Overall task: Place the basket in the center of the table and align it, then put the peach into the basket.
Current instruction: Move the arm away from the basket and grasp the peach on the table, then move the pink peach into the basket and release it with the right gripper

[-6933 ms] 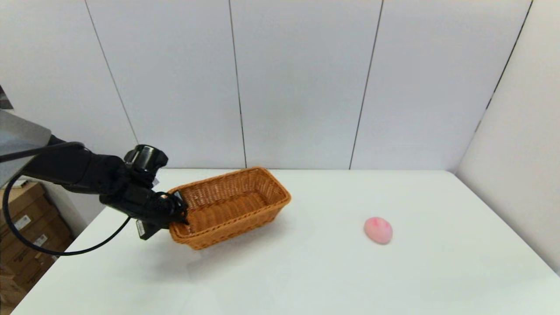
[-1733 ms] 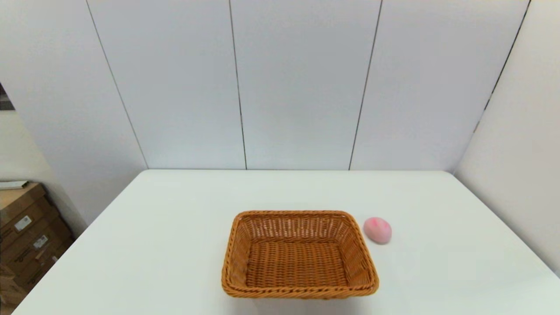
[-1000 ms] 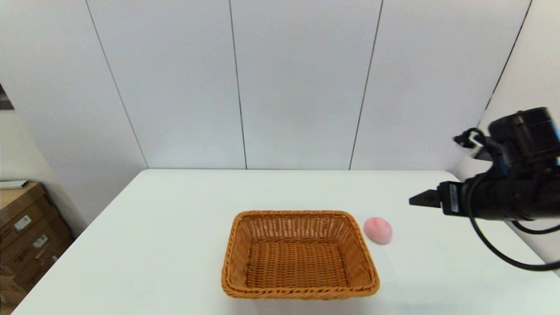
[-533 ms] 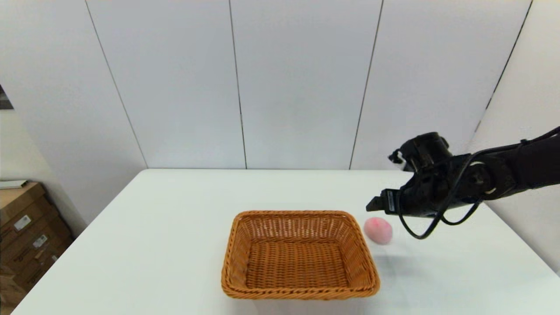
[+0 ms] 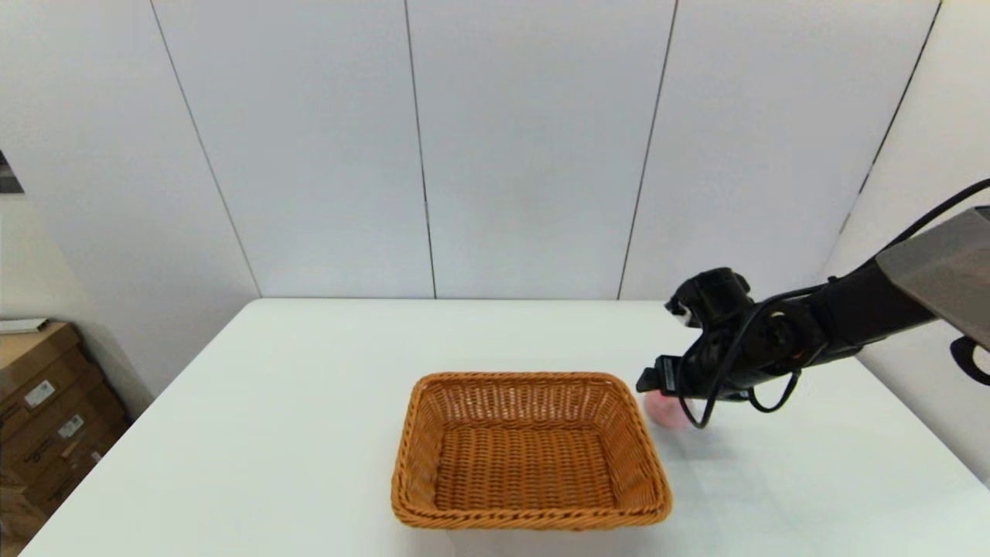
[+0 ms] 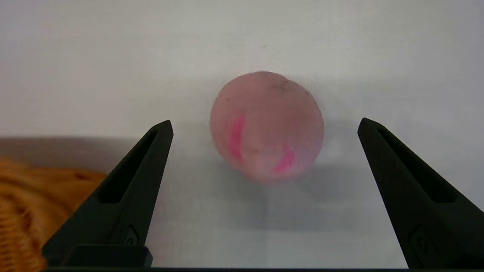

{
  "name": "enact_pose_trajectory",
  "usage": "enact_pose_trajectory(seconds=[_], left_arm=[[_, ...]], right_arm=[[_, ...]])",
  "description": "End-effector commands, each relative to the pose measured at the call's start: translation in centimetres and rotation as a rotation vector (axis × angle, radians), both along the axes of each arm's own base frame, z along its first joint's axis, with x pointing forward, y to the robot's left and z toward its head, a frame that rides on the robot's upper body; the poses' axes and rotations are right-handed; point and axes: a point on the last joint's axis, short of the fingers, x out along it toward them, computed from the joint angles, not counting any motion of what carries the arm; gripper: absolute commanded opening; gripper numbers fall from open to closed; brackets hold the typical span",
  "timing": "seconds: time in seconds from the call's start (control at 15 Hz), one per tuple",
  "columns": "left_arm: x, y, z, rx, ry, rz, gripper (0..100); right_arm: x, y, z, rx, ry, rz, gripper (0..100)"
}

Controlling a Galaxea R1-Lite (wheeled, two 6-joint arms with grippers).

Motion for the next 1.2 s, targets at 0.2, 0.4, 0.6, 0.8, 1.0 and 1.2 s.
enact_pose_trajectory(seconds=[0.2,0.4,0.6,0.8,1.0,1.2], left_arm=[[0.0,0.0,0.0,0.002,0.0,0.001,100],[0.0,0.0,0.0,0.002,0.0,0.001,100],[0.0,0.0,0.0,0.002,0.002,0.001,100],[0.0,0.0,0.0,0.004,0.0,0.001,100],[0.0,0.0,0.0,0.004,0.0,0.001,100],[0.0,0.0,0.0,0.002,0.0,0.001,100]], right_arm=[[0.3,0.0,-0.6,-0.002,0.014,-0.005,0],[0.2,0.0,-0.3,0.0,0.01,-0.008,0],[-0.1,-0.1,0.9,0.016,-0.016,-0.024,0],[-0.8,-0.3,3.0,0.03,-0.057,-0.027,0],[-2.3,-0.6,5.3,0.04,-0.102,-0.027,0],[-4.8,-1.0,8.8,0.056,-0.158,-0.017,0]])
